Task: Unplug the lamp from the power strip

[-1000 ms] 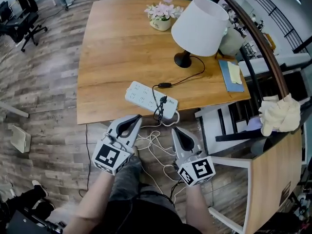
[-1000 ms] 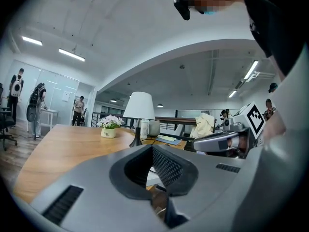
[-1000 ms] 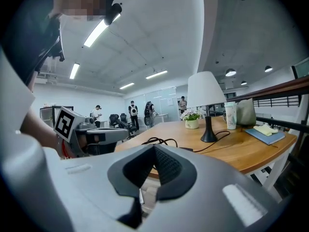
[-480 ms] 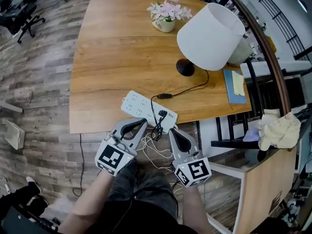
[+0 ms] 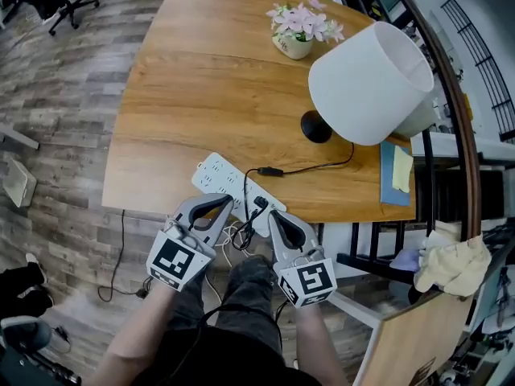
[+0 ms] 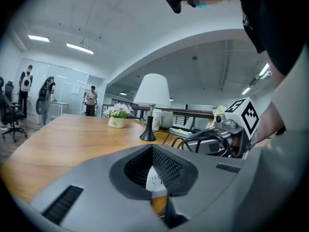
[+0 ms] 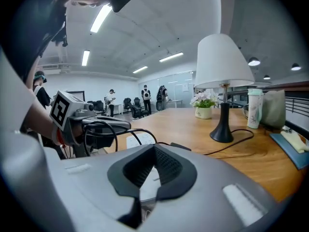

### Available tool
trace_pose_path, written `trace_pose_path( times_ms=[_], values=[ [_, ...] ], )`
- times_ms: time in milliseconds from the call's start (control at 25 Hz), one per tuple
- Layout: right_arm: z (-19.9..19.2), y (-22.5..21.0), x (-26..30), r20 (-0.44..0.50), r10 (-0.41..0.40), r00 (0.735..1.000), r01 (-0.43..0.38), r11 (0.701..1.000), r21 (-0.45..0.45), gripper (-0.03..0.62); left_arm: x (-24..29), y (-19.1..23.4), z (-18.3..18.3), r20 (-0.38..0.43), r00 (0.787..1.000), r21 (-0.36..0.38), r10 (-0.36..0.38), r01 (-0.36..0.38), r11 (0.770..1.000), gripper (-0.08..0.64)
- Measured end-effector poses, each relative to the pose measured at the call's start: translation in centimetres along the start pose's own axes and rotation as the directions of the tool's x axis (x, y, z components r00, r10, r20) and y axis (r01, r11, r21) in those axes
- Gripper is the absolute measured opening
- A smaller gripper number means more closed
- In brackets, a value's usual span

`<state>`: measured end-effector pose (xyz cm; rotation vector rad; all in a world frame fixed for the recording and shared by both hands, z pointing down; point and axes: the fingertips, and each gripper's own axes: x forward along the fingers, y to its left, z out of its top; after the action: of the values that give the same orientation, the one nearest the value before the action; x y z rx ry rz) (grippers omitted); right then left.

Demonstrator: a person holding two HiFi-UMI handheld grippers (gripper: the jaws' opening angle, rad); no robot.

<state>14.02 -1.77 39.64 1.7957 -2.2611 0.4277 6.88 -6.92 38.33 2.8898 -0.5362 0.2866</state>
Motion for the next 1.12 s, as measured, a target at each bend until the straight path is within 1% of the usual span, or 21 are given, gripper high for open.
trace_pose_path(
  times_ms=[120,240,280,320,480,560,640,800,880,1000,1120],
  values=[
    [-0.4,-0.3,0.9,-0.046,0.066,0.997,-0.068,0.996,-0.049,0.008,-0.3,0.2,-0.9,-0.037,0.996,-0.024,0.077,-0.077,0.997,-0.006],
    [-0.6,-0.1,1.6,-0.078,0.124,0.989,-0.131,0.986,-0.100,0.009,-0.3,0.8,-1.9,-0.063,0.986,-0.032,0.156,-0.158,0.987,-0.006],
    [-0.8,0.1,1.8,-0.089,0.145,0.985,-0.154,0.982,-0.109,0.051,-0.3,1.0,-2.2,-0.069,0.982,-0.024,0.178,-0.180,0.983,-0.006],
    [-1.0,0.2,1.8,-0.100,0.161,0.982,-0.172,0.978,-0.116,0.067,-0.2,1.2,-2.5,-0.073,0.977,-0.012,0.199,-0.201,0.980,-0.006],
    [-1.5,0.3,2.5,-0.129,0.186,0.974,-0.202,0.971,-0.128,0.069,0.0,2.2,-3.0,-0.084,0.960,0.036,0.267,-0.265,0.964,-0.006],
    [-1.6,0.2,2.9,-0.137,0.188,0.973,-0.205,0.970,-0.129,0.069,0.4,2.6,-3.2,-0.093,0.951,0.071,0.294,-0.288,0.955,-0.006],
    [-1.5,0.3,3.3,-0.142,0.196,0.970,-0.214,0.969,-0.123,0.078,0.9,2.9,-3.3,-0.109,0.942,0.122,0.317,-0.304,0.945,-0.006],
    [-1.6,0.6,4.1,-0.153,0.217,0.964,-0.234,0.966,-0.107,0.078,1.7,3.3,-3.6,-0.142,0.921,0.225,0.362,-0.326,0.918,-0.006],
    [-1.8,0.7,4.3,-0.164,0.220,0.962,-0.238,0.966,-0.100,0.078,2.0,3.4,-3.8,-0.155,0.913,0.260,0.378,-0.332,0.907,-0.006],
    [-1.6,0.8,4.6,-0.173,0.216,0.961,-0.239,0.963,-0.125,0.078,2.3,3.6,-4.4,-0.188,0.895,0.312,0.405,-0.337,0.888,-0.006],
    [-1.7,1.0,4.8,-0.190,0.201,0.961,-0.235,0.955,-0.182,0.076,2.4,3.7,-4.7,-0.220,0.872,0.391,0.438,-0.333,0.858,-0.006]
  ],
)
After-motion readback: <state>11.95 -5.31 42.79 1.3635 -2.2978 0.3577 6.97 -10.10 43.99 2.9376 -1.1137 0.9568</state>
